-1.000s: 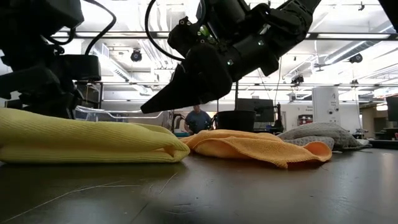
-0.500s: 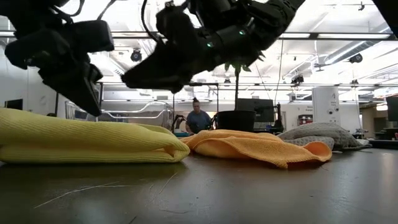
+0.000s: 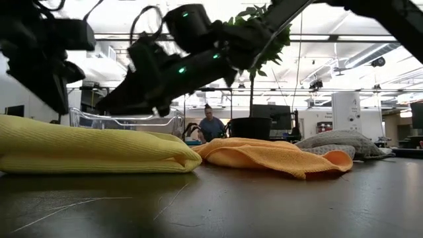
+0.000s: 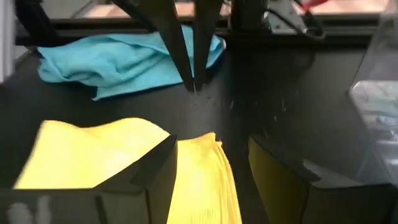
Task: Fold microfiber towels
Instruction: Fold the yellow towel
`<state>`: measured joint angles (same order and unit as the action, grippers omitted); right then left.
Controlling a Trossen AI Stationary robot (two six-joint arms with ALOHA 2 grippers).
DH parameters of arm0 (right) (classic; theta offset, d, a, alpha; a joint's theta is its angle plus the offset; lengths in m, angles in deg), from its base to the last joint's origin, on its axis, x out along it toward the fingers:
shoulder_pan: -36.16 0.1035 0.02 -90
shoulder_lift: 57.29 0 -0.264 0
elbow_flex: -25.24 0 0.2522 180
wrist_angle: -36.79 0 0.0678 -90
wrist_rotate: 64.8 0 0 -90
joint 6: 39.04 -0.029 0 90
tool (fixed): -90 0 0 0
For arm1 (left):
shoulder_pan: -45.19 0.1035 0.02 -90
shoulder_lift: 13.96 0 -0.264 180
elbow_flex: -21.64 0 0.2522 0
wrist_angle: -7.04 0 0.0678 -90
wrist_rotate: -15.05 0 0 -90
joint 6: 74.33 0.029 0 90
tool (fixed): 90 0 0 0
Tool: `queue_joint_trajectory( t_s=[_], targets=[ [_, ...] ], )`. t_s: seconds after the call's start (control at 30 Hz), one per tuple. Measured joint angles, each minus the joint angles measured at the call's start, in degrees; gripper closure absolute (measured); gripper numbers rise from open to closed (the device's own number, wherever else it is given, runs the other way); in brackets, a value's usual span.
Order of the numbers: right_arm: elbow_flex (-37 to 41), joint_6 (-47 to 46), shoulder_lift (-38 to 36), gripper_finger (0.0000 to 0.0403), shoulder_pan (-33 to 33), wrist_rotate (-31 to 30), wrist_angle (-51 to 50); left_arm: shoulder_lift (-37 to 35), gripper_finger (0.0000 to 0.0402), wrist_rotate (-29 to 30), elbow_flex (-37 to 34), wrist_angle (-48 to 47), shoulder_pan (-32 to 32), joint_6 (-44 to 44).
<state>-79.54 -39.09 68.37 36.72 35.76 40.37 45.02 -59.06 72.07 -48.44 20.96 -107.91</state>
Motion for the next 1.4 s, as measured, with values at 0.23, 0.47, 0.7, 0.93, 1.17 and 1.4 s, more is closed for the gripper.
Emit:
queue_joint_trajectory(
  t_s=[0.23, 0.47, 0.7, 0.93, 1.17, 1.4],
  targets=[
    [-13.4, 1.6, 8.3, 0.0226, -0.5, 3.7, -11.2, -7.8, 0.0402, 2.9, -0.7, 0.3, 0.0, 1.7],
    [-25.0, 4.5, 15.4, 0.0239, -0.5, 4.0, -23.1, -9.7, 0.0402, 3.0, -0.7, 0.4, -0.1, 2.7],
    [-26.6, 6.3, 15.8, 0.0277, -0.5, 4.0, -26.5, -7.9, 0.0402, 3.0, -0.7, 0.5, -0.2, 3.0],
    [-26.6, 6.7, 15.4, 0.0335, -0.5, 4.0, -26.5, -4.8, 0.0402, 3.1, -0.7, 0.5, -0.2, 3.0],
    [-26.6, 6.6, 15.0, 0.0367, -0.5, 4.0, -26.9, -2.4, 0.0402, 3.0, -0.8, 0.4, -0.2, 2.9],
    [-26.7, 6.7, 14.1, 0.0369, -0.5, 4.0, -27.7, -1.7, 0.0402, 2.9, -0.8, 0.5, -0.2, 2.5]
  ],
)
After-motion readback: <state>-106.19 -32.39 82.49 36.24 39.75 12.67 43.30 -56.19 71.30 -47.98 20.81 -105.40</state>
